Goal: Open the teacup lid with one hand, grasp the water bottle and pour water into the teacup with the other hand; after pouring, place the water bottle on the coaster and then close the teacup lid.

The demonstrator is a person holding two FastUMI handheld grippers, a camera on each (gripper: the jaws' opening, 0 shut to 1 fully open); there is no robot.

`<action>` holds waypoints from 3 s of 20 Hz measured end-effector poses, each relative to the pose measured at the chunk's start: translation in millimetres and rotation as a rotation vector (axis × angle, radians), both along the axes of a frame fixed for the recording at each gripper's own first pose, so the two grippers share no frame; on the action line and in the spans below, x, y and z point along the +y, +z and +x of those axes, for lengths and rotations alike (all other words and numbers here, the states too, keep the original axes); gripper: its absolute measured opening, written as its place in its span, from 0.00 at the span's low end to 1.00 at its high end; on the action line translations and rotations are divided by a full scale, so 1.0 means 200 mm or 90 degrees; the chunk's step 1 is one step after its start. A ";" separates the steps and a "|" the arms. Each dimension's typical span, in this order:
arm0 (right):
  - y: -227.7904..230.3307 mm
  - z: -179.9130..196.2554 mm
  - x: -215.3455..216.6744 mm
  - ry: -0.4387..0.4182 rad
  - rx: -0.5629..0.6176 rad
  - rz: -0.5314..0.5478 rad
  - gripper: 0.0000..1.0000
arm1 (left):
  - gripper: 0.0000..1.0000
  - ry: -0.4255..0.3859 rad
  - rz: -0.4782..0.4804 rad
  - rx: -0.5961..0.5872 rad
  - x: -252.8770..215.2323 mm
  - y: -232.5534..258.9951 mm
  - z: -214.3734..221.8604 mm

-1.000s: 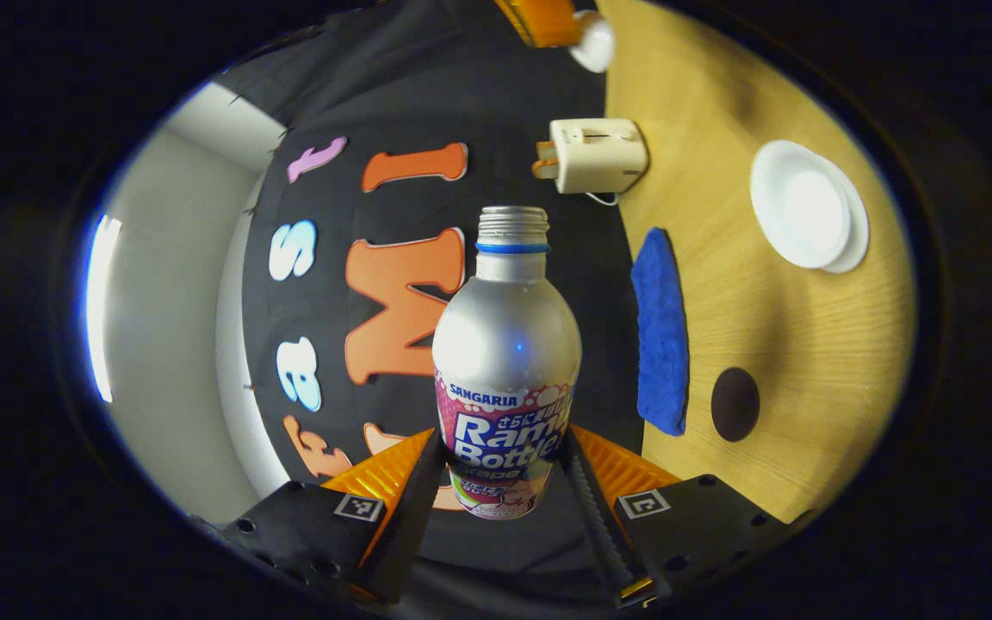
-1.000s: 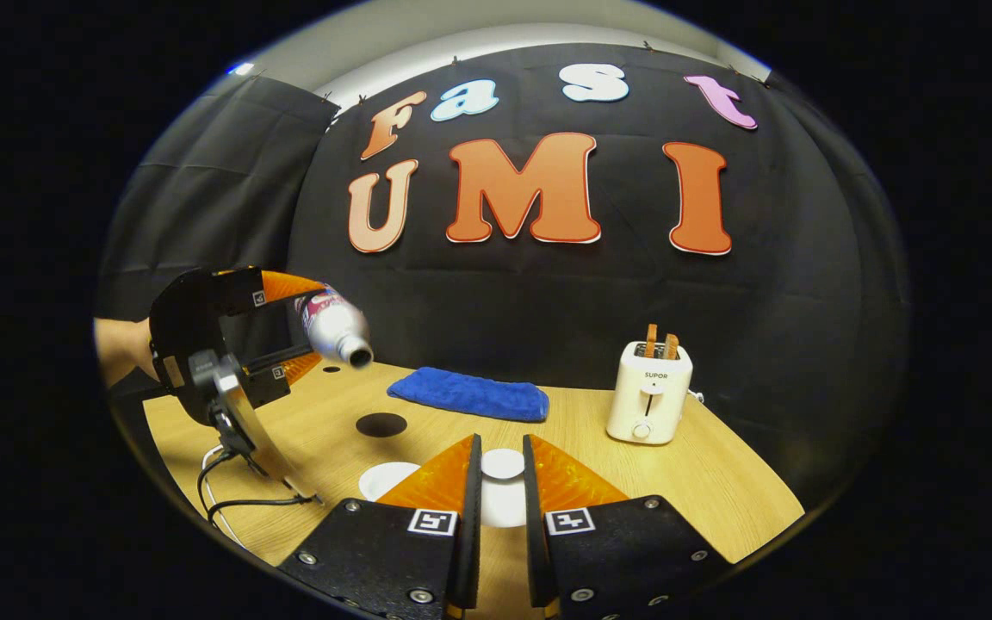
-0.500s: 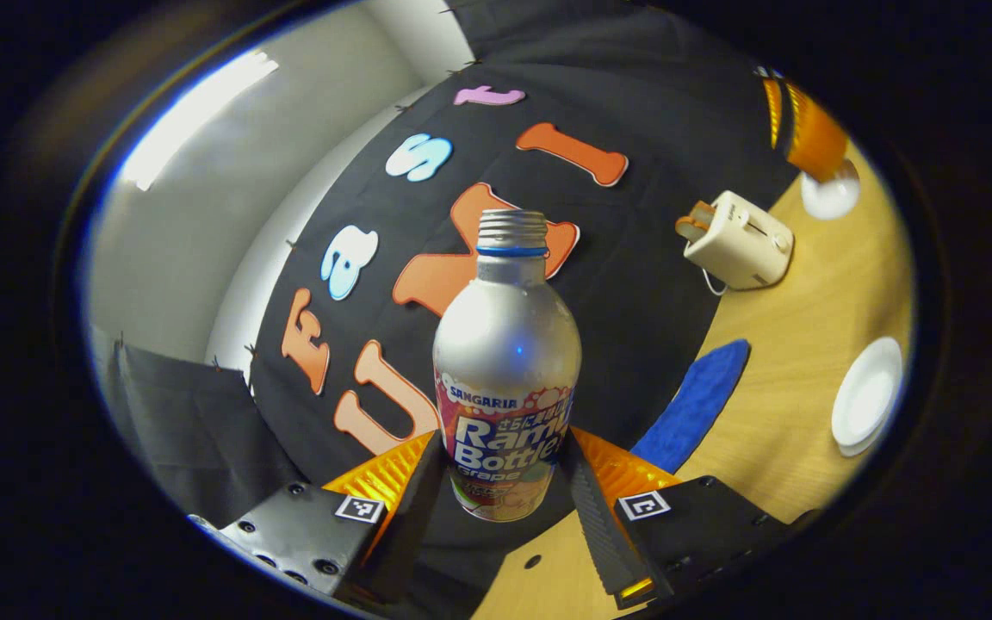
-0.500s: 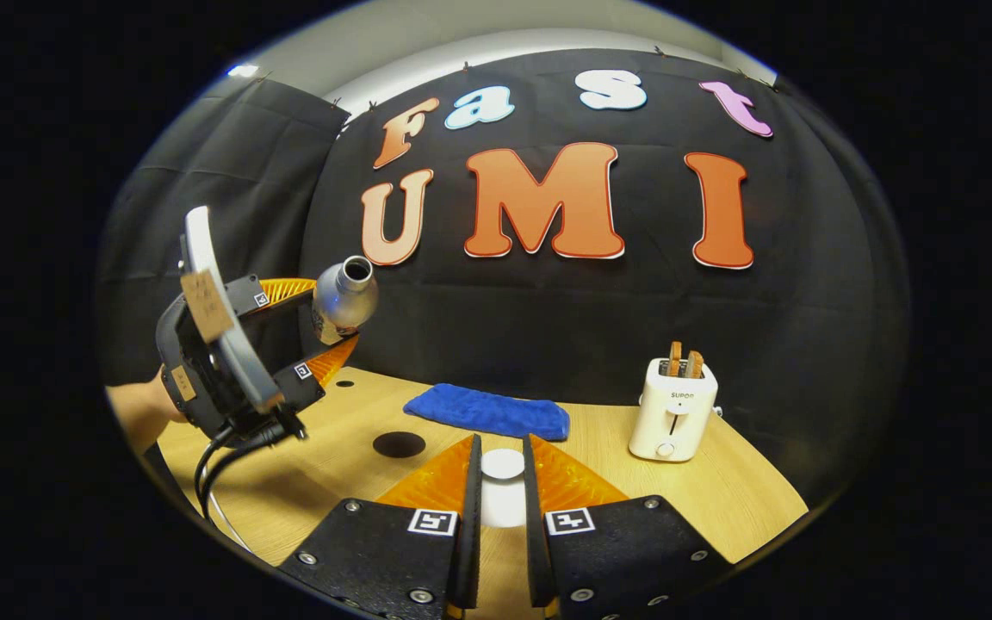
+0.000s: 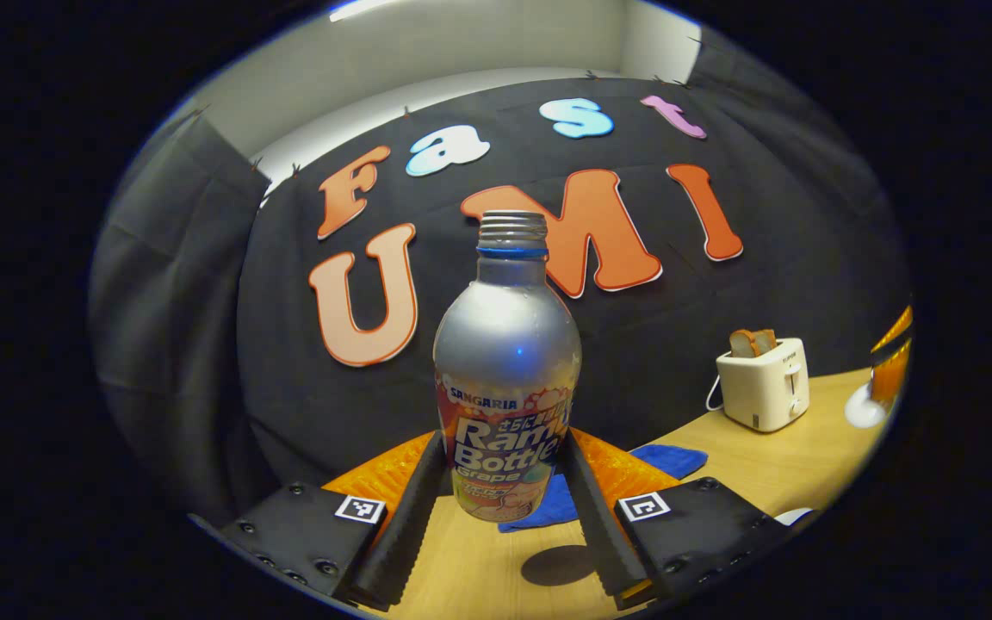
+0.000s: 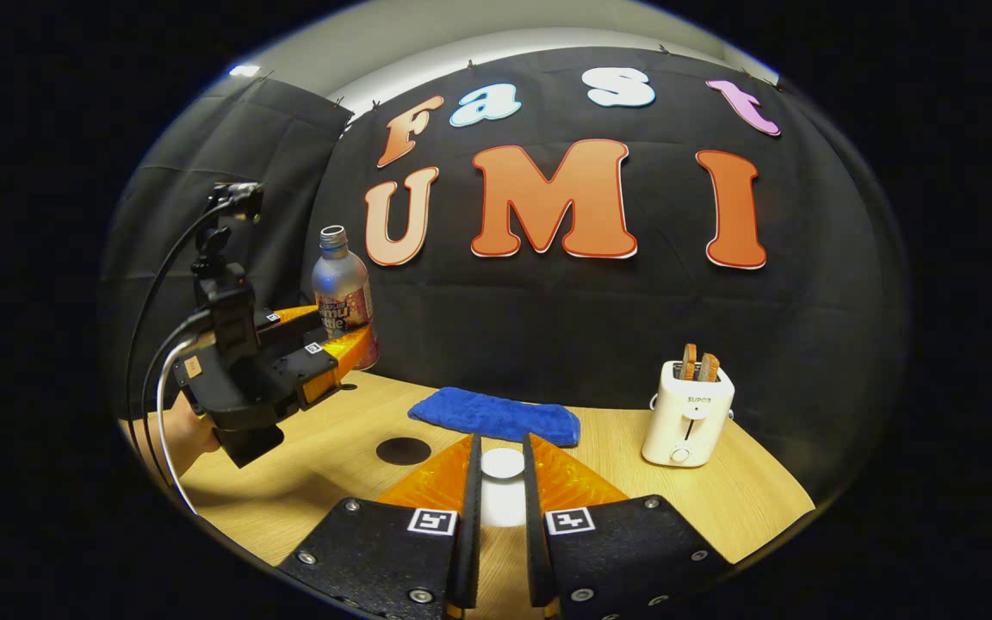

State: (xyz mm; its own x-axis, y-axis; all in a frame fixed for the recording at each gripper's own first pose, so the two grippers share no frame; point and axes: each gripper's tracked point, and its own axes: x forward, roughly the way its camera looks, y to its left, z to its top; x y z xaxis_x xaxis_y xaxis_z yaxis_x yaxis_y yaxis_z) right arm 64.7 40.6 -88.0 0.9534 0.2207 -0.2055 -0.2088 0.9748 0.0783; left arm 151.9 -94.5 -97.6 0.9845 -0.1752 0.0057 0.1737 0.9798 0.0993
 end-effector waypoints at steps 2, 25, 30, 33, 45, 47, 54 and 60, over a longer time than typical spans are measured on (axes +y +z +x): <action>-0.02 0.01 0.01 0.003 0.003 0.004 0.23 | 0.83 0.003 -0.027 0.021 0.00 -0.07 0.02; -0.40 0.08 0.22 0.056 0.102 -0.004 0.23 | 0.81 -0.033 -0.136 0.318 -0.14 -0.92 0.14; -0.47 0.05 0.27 0.062 0.125 -0.011 0.23 | 0.84 -0.040 -0.129 0.344 -0.16 -0.93 0.12; -0.45 0.05 0.31 0.072 0.119 0.001 0.24 | 0.92 -0.045 -0.126 0.364 -0.15 -0.94 0.10; -0.54 0.03 0.40 0.086 0.133 -0.009 0.23 | 0.97 -0.068 -0.113 0.351 -0.07 -0.85 -0.11; -0.56 0.03 0.39 0.081 0.133 -0.020 0.23 | 0.98 -0.069 -0.113 0.343 -0.06 -0.81 -0.14; -0.54 0.01 0.37 0.069 0.127 -0.024 0.34 | 0.98 -0.082 -0.104 0.300 -0.06 -0.63 -0.27; -0.31 0.00 0.30 0.050 0.063 -0.016 0.56 | 0.97 -0.060 -0.104 0.240 0.02 -0.38 -0.36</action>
State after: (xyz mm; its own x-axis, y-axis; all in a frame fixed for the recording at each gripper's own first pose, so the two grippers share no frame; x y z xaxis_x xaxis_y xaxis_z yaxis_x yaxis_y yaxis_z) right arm 63.7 99.7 -150.7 0.9084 0.2870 -0.3039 -0.2766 0.9578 0.0778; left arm 80.5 -91.1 -174.6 0.9027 -0.2917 -0.3163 0.2586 0.9553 -0.1430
